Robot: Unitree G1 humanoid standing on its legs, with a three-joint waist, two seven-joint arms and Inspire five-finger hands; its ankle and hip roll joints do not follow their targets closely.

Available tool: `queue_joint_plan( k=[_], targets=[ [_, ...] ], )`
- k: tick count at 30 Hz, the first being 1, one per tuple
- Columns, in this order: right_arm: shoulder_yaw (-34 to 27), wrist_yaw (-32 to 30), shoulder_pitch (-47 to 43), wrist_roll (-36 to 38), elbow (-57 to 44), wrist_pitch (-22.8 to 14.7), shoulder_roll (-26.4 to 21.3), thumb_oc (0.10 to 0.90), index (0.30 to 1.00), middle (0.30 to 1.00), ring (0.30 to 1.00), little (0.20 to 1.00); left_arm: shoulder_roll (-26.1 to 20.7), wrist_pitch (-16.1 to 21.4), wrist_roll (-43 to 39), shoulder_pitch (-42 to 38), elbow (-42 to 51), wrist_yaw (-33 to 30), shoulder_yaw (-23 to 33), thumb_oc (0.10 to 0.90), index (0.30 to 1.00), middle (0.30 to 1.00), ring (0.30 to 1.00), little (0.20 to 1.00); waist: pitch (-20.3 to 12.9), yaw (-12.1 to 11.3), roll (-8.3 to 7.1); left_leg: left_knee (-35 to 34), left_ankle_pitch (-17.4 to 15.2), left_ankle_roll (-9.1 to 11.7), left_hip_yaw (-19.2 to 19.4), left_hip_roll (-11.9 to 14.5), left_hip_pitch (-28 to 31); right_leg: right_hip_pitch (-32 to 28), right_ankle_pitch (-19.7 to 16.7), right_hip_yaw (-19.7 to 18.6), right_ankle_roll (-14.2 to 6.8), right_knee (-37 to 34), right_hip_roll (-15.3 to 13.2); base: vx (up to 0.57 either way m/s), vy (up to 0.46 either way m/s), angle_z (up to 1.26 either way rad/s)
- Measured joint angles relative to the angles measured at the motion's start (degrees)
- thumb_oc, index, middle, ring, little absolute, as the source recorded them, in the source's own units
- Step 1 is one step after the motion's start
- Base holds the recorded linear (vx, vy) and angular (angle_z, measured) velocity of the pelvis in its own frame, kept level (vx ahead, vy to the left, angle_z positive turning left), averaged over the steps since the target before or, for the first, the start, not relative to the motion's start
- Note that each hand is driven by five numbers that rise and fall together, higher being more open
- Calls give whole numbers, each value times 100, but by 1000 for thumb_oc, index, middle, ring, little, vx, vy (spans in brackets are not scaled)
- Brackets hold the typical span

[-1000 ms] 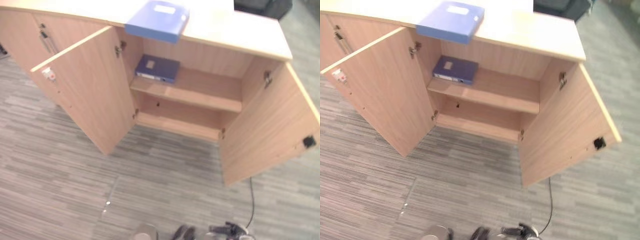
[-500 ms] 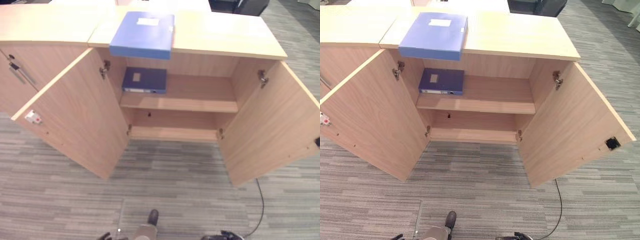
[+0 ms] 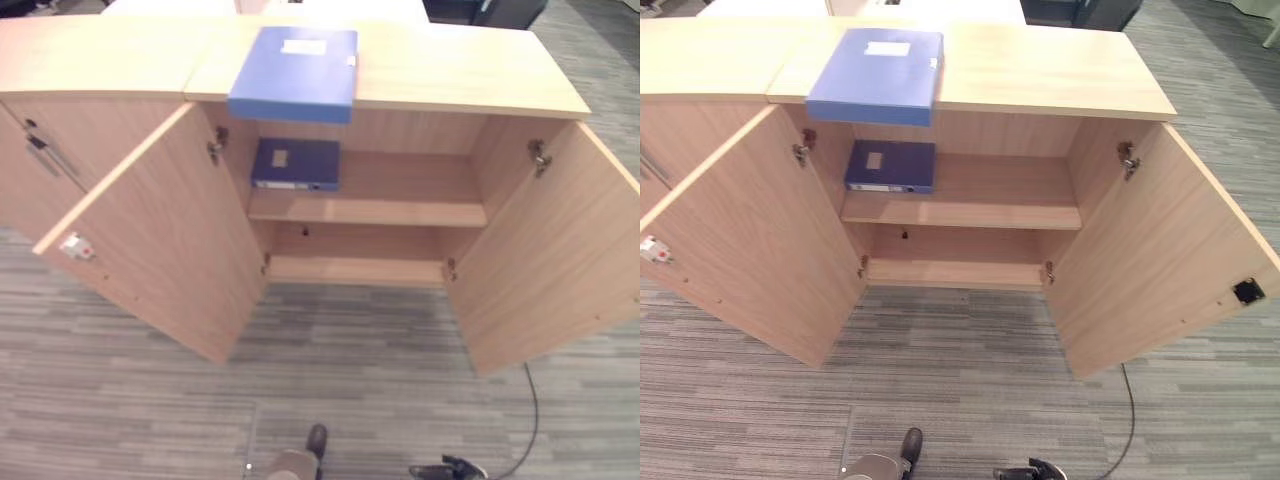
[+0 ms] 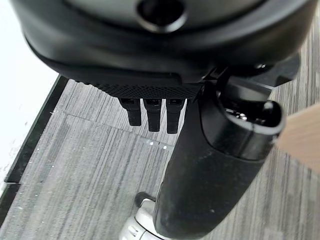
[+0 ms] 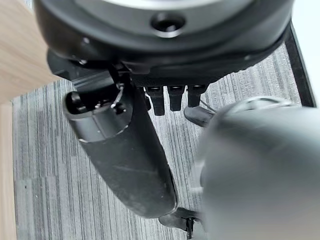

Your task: Put the empty folder in the office cabinet

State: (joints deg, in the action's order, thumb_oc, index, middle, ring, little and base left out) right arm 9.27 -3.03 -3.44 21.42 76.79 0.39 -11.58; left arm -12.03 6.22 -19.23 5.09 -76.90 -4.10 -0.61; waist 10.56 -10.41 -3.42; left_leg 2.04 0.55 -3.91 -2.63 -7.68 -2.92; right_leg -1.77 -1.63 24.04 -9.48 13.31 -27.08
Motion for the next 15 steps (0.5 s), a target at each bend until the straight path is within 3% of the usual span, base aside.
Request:
queue_joint_plan(
  k=[2,3,4,5,6,7,8,9,11,13,14,15],
  targets=[
    [67,-69,3,-55,-11,-65,-74,800,900,900,900,900,-17,-3,40,129,-59,14,-24,800,900,900,900,900,-40,60,49,-202,-22,-256,-23,-227,407,282,-291,-10,53,1006,-481,110,122,0],
    [81,-76,25,-82,-13,-124,-124,800,900,900,900,900,-69,3,39,147,-83,-9,-125,800,900,900,900,900,-69,44,118,-379,92,-516,-121,-235,620,662,-119,-143,-56,1563,-489,71,35,-3],
    [107,-35,-57,-81,-62,-151,-111,800,900,900,900,900,-129,1,40,118,-75,-16,-148,800,900,900,900,900,-65,77,137,-377,123,-579,-145,-132,615,949,201,-108,15,1580,-165,117,-38,-2],
    [103,12,-90,-79,-73,-172,-89,800,900,900,900,900,-140,-6,40,75,-82,-15,-147,800,900,900,900,900,-61,145,169,-371,125,-602,-211,-62,628,1121,275,40,77,1308,227,137,-63,3],
    [99,30,-169,-61,-85,-165,-77,800,900,900,900,900,-106,-3,40,62,-88,-16,-139,800,900,900,900,900,-29,200,231,-321,86,-648,-237,28,644,1294,304,-83,120,974,711,148,-87,31],
    [102,64,-228,19,-239,-165,-30,800,900,900,900,900,-45,3,41,50,-109,7,-134,800,900,900,900,900,39,382,346,-294,79,-541,-362,136,748,1494,225,-334,154,277,1483,206,-130,57],
    [59,123,-214,130,-434,-228,56,800,900,900,900,900,-26,15,50,-2,-96,35,-125,800,900,900,900,900,52,455,184,-321,-28,-452,-470,-90,860,1933,-64,-324,125,-129,1752,278,-172,88],
    [3,154,-262,130,-436,-225,95,800,900,900,900,900,-11,9,59,-23,-91,86,2,800,900,900,900,900,103,453,44,-304,-186,-554,-564,-333,923,2148,-338,-277,87,-713,1834,331,-203,97],
    [-379,144,-348,133,-381,-193,156,800,900,900,900,900,-41,6,165,-23,-105,102,264,800,900,900,900,900,199,447,-71,-202,-374,-566,-746,-521,1015,2259,-584,-97,80,-1566,1848,304,-156,89],
    [-455,131,-397,131,-232,-195,130,800,900,900,900,900,-49,-11,165,165,-120,88,293,800,900,900,900,900,186,405,19,-268,-534,-525,-730,-353,1330,2142,-706,171,369,-1170,1831,341,-91,30],
    [-455,96,-389,131,-155,-197,85,800,900,900,900,900,-15,-28,169,252,-148,88,247,800,900,900,900,900,184,374,166,-390,-656,-330,-705,-176,1610,1938,-661,399,510,-651,1833,370,-98,-16],
    [-423,93,-392,128,-83,-186,65,800,900,900,900,900,-16,-66,174,369,-155,96,242,800,900,900,900,900,140,355,180,-357,-780,-109,-693,-104,1784,1637,-657,446,978,-550,1854,361,-125,-23]
  ],
)
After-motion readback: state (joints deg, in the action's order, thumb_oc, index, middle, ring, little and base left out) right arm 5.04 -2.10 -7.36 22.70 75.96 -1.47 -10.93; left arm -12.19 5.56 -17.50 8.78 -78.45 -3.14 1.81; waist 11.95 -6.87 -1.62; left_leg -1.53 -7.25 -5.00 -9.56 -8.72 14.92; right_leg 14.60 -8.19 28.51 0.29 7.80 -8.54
